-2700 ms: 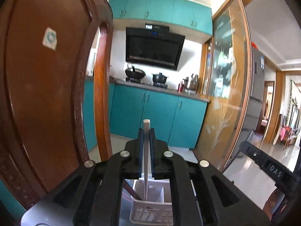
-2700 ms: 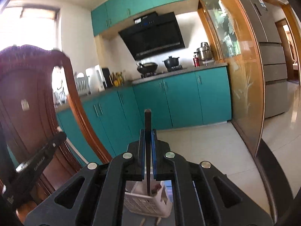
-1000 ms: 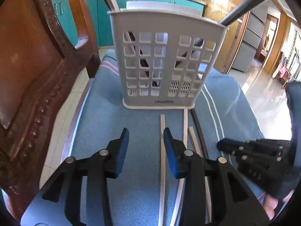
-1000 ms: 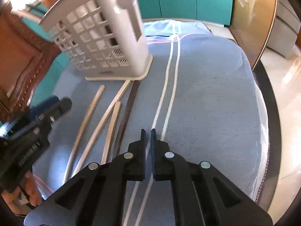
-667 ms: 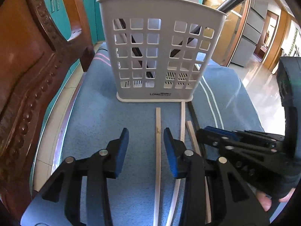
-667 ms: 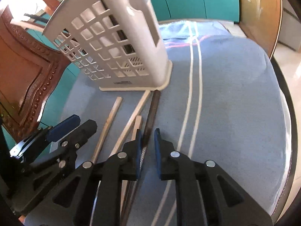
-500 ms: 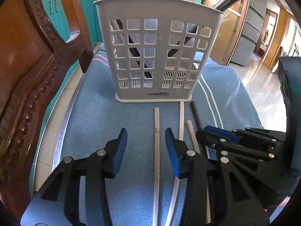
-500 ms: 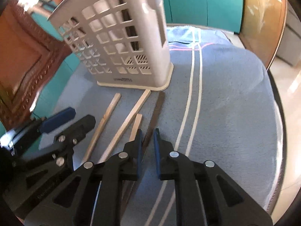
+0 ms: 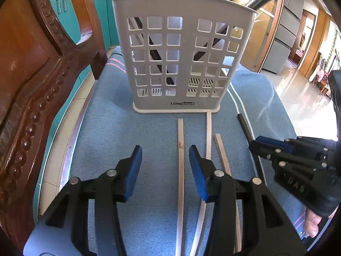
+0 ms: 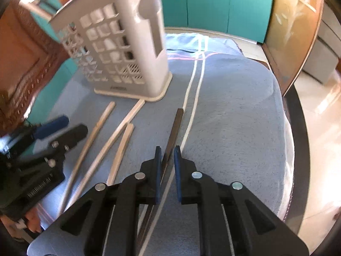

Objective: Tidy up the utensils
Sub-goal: 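Align the right tool over a dark brown chopstick while the left aligns over a light wooden one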

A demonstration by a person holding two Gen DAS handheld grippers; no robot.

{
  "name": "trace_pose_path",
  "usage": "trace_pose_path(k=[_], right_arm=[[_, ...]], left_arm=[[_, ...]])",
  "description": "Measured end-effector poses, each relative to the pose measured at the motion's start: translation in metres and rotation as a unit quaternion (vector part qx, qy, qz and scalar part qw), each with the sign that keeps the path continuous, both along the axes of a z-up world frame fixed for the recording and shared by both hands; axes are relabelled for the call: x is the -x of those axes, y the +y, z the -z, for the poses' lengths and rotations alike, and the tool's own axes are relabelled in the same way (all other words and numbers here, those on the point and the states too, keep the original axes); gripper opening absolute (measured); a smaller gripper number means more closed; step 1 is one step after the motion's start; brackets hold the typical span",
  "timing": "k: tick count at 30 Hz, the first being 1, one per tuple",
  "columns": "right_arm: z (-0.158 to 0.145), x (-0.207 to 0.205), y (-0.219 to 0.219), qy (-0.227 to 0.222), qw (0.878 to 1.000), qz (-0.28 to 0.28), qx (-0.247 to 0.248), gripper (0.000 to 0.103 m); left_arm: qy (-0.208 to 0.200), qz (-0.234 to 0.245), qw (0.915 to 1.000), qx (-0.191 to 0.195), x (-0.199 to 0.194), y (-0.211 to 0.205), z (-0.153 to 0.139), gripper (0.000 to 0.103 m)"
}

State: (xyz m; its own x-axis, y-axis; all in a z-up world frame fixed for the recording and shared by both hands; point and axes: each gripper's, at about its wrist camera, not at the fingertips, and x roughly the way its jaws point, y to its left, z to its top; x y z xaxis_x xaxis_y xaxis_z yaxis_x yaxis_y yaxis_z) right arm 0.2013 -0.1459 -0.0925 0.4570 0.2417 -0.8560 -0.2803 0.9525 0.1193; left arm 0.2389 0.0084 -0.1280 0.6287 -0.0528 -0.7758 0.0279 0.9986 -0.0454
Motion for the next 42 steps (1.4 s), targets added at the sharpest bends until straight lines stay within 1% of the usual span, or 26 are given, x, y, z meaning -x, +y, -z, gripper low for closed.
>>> trace_pose_path(k=[5, 7, 11, 19, 21, 22, 23, 25, 29, 31, 33, 37, 42], right_arm=[[-0.001, -0.006, 0.001, -0.003, 1.000, 0.012, -0.003, 0.016], [0.000, -0.005, 0.003, -0.003, 1.000, 0.012, 0.002, 0.016], [0.003, -0.005, 0.010, -0.004, 1.000, 0.006, 0.010, 0.022], [0.006, -0.003, 0.014, -0.004, 1.000, 0.005, 0.016, 0.025], [0.007, -0.003, 0.015, -0.004, 1.000, 0.005, 0.016, 0.025], [0.007, -0.003, 0.014, -0.004, 1.000, 0.004, 0.016, 0.026], [0.008, -0.003, 0.014, -0.004, 1.000, 0.004, 0.016, 0.027], [0.008, -0.003, 0.014, -0.005, 1.000, 0.005, 0.016, 0.027], [0.006, -0.003, 0.012, -0.008, 1.000, 0.010, 0.012, 0.028], [0.004, -0.003, 0.010, -0.009, 1.000, 0.010, 0.012, 0.031], [0.004, -0.003, 0.010, -0.010, 1.000, 0.010, 0.013, 0.033], [0.005, -0.002, 0.013, -0.017, 0.999, 0.013, 0.028, 0.033], [0.008, -0.001, 0.017, -0.033, 0.998, 0.012, 0.051, 0.033]], left_arm=[[0.007, 0.003, 0.9999, -0.007, 0.000, -0.004, 0.004, 0.048], [0.008, 0.003, 0.9999, -0.009, 0.000, -0.006, 0.005, 0.048], [0.008, 0.007, 0.9999, -0.012, 0.000, -0.008, 0.006, 0.048], [0.013, 0.009, 0.9998, -0.015, -0.001, -0.009, 0.010, 0.048], [0.016, 0.009, 0.9997, -0.018, -0.002, -0.008, 0.012, 0.041], [0.022, 0.011, 0.9996, -0.016, -0.003, -0.007, 0.014, 0.030], [0.032, 0.015, 0.9994, -0.001, -0.005, -0.004, 0.016, 0.026], [0.039, 0.009, 0.9989, 0.024, -0.009, 0.006, 0.017, 0.025], [0.041, -0.006, 0.9984, 0.039, -0.012, 0.019, 0.016, 0.025], [0.037, -0.009, 0.9984, 0.042, -0.012, 0.022, 0.016, 0.027], [0.034, -0.009, 0.9985, 0.043, -0.015, 0.022, 0.015, 0.030], [0.031, -0.008, 0.9989, 0.034, -0.021, 0.017, 0.016, 0.036], [0.039, -0.011, 0.9991, 0.014, -0.034, 0.006, 0.018, 0.036]])
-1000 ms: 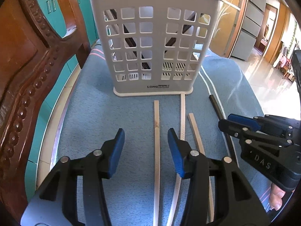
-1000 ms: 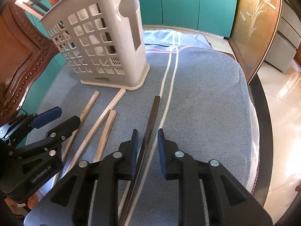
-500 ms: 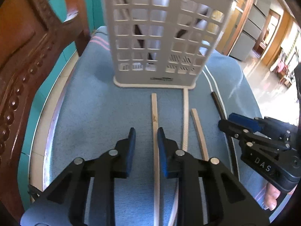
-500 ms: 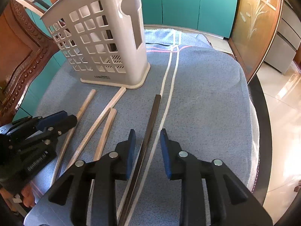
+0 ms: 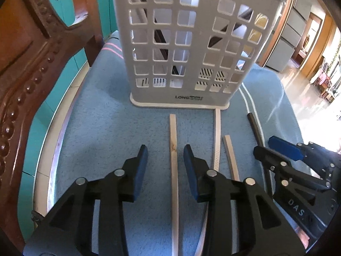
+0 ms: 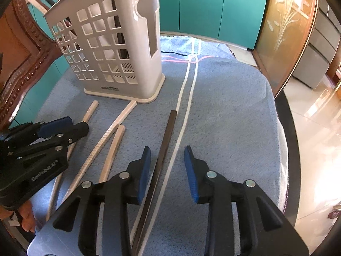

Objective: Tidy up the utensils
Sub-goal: 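Align the right tool over a dark brown chopstick while the left aligns over a light wooden one, then close the right tool on the dark chopstick while the left closes on the light one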

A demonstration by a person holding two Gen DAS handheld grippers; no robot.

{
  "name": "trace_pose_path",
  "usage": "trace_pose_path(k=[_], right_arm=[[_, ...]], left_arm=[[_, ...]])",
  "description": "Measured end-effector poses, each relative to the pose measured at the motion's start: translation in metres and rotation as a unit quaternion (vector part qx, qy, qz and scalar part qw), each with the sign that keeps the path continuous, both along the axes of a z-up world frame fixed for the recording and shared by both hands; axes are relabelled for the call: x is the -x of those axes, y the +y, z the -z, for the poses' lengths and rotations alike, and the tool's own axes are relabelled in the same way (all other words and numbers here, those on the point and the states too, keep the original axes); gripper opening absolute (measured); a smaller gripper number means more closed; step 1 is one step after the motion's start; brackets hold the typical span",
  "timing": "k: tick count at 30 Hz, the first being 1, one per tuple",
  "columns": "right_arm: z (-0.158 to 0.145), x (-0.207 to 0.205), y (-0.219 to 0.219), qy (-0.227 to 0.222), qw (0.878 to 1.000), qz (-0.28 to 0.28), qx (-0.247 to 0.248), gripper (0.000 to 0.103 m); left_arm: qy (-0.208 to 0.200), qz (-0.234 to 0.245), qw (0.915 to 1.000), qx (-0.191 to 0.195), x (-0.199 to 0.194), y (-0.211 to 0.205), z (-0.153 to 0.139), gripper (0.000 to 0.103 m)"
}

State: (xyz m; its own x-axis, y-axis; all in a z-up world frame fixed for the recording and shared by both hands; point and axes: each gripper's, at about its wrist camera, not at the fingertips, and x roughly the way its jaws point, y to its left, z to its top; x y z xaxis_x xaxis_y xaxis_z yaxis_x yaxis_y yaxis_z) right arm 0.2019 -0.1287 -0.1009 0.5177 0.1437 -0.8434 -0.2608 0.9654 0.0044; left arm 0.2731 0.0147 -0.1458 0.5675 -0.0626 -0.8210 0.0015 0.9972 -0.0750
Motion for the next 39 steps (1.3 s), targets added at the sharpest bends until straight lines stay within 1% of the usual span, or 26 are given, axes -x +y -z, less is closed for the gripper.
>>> trace_pose_path(k=[2, 3, 5, 7, 10, 13, 14, 15, 19, 21, 23, 29, 30, 31, 32, 33, 35, 36, 37, 39], right_arm=[[0.001, 0.001, 0.002, -0.004, 1.000, -0.003, 0.008, 0.032], [0.001, 0.002, 0.003, -0.006, 1.000, -0.008, 0.012, 0.023], [0.001, 0.005, 0.006, -0.002, 1.000, -0.025, 0.013, 0.012], [0.000, 0.007, 0.008, 0.000, 0.999, -0.035, 0.022, 0.011], [-0.001, 0.006, 0.005, 0.003, 0.999, -0.032, 0.023, 0.011], [0.000, 0.004, 0.001, 0.005, 1.000, -0.018, 0.014, 0.014], [0.000, 0.003, 0.001, 0.004, 1.000, -0.013, 0.012, 0.017], [0.000, 0.003, 0.001, 0.003, 1.000, -0.011, 0.013, 0.019], [-0.001, 0.004, 0.000, -0.002, 1.000, -0.006, 0.018, 0.022], [0.000, 0.006, 0.002, -0.005, 1.000, -0.002, 0.026, 0.031], [0.000, 0.007, 0.000, -0.007, 0.999, 0.006, 0.033, 0.034], [0.003, -0.001, -0.007, 0.002, 1.000, 0.009, 0.021, 0.034], [0.004, -0.003, -0.006, 0.003, 1.000, 0.009, 0.018, 0.028], [0.004, -0.005, -0.007, 0.004, 1.000, 0.007, 0.015, 0.022], [0.004, -0.007, -0.006, 0.006, 1.000, 0.004, 0.012, 0.011], [0.004, -0.007, -0.006, 0.010, 1.000, -0.001, 0.005, 0.009], [0.003, -0.006, -0.004, 0.008, 1.000, -0.007, 0.002, 0.007], [0.003, -0.006, -0.003, 0.006, 1.000, -0.009, -0.001, 0.007], [0.002, -0.006, -0.003, 0.004, 1.000, -0.010, -0.006, 0.007], [-0.003, -0.005, -0.002, -0.009, 1.000, -0.012, -0.016, 0.006]], left_arm=[[-0.002, 0.001, 0.9999, -0.011, 0.001, -0.003, 0.000, 0.036], [-0.003, 0.003, 0.9999, -0.013, 0.001, -0.004, 0.000, 0.036], [-0.003, 0.008, 0.9999, -0.014, 0.002, -0.006, -0.001, 0.036], [-0.002, 0.012, 0.9998, -0.014, 0.004, -0.005, -0.001, 0.036], [-0.001, 0.012, 0.9998, -0.013, 0.006, -0.003, -0.001, 0.037], [0.000, 0.012, 0.9998, -0.015, 0.007, -0.004, 0.000, 0.042], [0.000, 0.013, 0.9998, -0.018, 0.006, -0.006, 0.000, 0.045], [0.000, 0.013, 0.9997, -0.020, 0.007, -0.005, 0.002, 0.045], [-0.002, 0.012, 0.9995, -0.030, 0.003, -0.011, 0.005, 0.050], [-0.002, 0.010, 0.9995, -0.031, 0.003, -0.013, 0.005, 0.051], [-0.002, 0.009, 0.9994, -0.033, 0.001, -0.015, 0.006, 0.053], [0.000, 0.011, 0.9995, -0.031, -0.002, -0.017, 0.006, 0.054], [0.002, 0.013, 0.9994, -0.031, -0.002, -0.017, 0.006, 0.054], [0.002, 0.016, 0.9994, -0.029, -0.002, -0.017, 0.006, 0.049], [0.002, 0.019, 0.9994, -0.028, -0.002, -0.017, 0.005, 0.041], [0.000, 0.023, 0.9993, -0.028, -0.002, -0.019, 0.005, 0.036], [-0.002, 0.025, 0.9994, -0.025, -0.003, -0.021, 0.004, 0.020], [-0.002, 0.024, 0.9994, -0.023, -0.001, -0.019, 0.002, 0.016], [-0.002, 0.025, 0.9995, -0.020, -0.001, -0.019, 0.002, 0.007], [-0.007, 0.024, 0.9996, -0.015, 0.000, -0.019, 0.000, 0.007]])
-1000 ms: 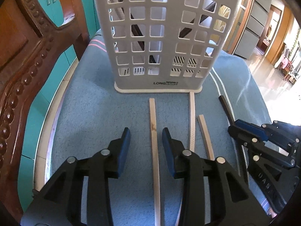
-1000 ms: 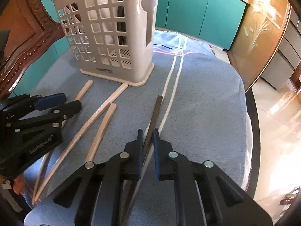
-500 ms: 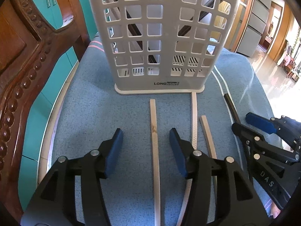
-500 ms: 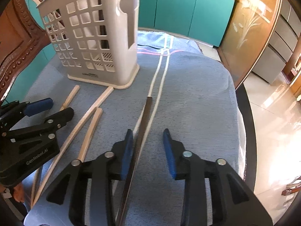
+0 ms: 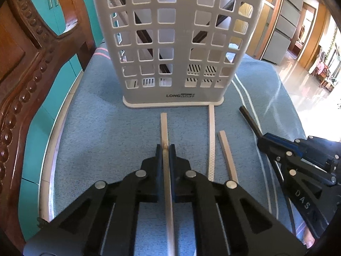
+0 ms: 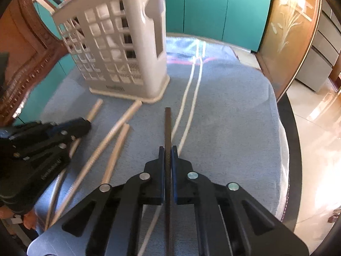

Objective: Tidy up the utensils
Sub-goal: 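Close the right tool on the dark chopstick while the left closes on the light one, then lift both held chopsticks upright and carry them over the white basket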

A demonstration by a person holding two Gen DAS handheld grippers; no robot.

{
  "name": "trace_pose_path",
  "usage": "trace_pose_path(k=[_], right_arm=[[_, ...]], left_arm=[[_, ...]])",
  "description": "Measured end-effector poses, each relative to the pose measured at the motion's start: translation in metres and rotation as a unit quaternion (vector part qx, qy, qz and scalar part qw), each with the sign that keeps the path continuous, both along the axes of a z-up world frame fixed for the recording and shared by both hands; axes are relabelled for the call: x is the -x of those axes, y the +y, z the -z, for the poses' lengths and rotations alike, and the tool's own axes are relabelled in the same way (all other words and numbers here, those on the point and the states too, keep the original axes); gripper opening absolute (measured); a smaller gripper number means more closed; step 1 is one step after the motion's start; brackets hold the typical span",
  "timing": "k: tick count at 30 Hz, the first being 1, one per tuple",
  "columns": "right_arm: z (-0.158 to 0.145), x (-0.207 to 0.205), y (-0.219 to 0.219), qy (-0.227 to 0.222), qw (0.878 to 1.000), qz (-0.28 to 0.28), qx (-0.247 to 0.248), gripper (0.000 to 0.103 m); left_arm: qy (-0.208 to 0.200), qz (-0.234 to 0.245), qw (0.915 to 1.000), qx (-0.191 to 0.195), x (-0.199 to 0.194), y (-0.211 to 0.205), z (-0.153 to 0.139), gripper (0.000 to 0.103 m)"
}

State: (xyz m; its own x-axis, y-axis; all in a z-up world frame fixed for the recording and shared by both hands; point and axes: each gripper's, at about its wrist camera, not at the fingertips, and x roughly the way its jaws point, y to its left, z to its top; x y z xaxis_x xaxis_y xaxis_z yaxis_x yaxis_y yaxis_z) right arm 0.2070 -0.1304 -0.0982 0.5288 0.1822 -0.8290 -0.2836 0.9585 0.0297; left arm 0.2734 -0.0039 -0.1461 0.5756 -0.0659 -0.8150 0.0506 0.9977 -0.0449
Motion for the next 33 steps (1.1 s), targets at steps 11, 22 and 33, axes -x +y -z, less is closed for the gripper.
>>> trace_pose_path(k=[11, 22, 33], right_arm=[[-0.108, 0.048, -0.022, -0.133, 0.986, -0.032, -0.091, 0.007], [-0.240, 0.056, -0.057, -0.249, 0.940, -0.035, -0.230, 0.007], [-0.241, 0.012, -0.032, -0.335, 0.919, 0.036, -0.204, 0.007]], left_arm=[[-0.148, 0.011, 0.9887, 0.023, 0.070, 0.018, -0.108, 0.007], [-0.365, -0.003, 0.9292, 0.060, 0.124, 0.041, -0.259, 0.007], [-0.403, -0.095, 0.9068, 0.079, 0.062, 0.052, -0.234, 0.007]])
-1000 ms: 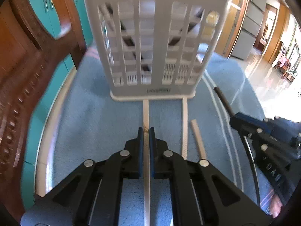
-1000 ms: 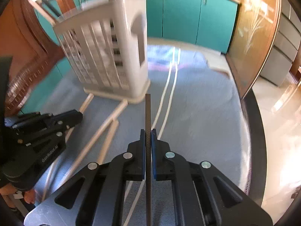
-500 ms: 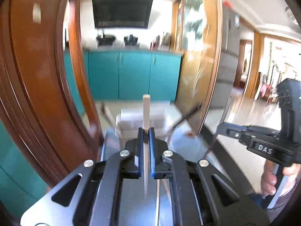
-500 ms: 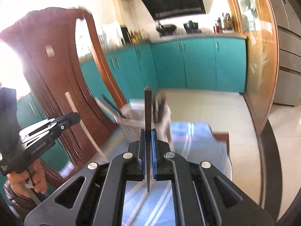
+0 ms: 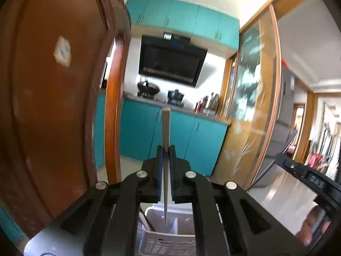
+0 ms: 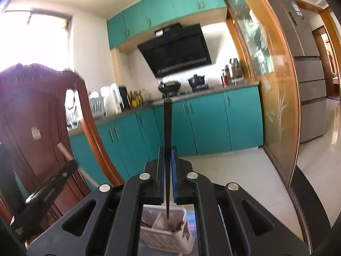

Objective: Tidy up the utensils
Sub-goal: 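Lift both held chopsticks upright and carry them over the white basket, then open both tools to drop the chopsticks into the white basket, then lower both tools to the last two chopsticks and align over them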

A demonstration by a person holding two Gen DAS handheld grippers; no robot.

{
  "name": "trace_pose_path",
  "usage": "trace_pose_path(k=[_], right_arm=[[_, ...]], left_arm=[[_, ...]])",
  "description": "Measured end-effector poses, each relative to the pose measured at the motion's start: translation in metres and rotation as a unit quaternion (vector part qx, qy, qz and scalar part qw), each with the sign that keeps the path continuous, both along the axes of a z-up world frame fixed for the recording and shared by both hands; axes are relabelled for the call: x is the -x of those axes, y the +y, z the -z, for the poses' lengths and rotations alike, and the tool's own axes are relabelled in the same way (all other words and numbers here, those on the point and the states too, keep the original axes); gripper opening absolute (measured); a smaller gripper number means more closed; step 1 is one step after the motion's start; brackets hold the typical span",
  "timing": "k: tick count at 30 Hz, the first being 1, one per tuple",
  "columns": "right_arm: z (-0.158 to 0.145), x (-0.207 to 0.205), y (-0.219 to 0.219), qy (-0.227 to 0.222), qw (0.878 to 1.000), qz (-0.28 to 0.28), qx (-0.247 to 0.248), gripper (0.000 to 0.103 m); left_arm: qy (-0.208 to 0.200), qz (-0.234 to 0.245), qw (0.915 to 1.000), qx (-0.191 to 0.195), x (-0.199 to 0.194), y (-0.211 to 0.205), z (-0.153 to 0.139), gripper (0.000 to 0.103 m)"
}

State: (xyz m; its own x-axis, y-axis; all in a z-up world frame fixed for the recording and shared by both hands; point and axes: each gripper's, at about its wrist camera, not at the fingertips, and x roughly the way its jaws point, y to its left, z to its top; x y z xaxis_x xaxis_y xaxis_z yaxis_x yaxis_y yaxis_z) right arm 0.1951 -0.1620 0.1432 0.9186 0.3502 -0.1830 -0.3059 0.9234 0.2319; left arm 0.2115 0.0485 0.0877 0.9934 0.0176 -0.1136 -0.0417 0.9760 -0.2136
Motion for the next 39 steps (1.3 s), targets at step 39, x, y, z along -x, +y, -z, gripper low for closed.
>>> trace_pose_path(k=[39], right_arm=[[0.214, 0.027, 0.048, 0.308, 0.926, -0.075, 0.207, 0.038]], left_arm=[[0.171, 0.027, 0.9816, -0.081, 0.004, -0.028, 0.112, 0.038]])
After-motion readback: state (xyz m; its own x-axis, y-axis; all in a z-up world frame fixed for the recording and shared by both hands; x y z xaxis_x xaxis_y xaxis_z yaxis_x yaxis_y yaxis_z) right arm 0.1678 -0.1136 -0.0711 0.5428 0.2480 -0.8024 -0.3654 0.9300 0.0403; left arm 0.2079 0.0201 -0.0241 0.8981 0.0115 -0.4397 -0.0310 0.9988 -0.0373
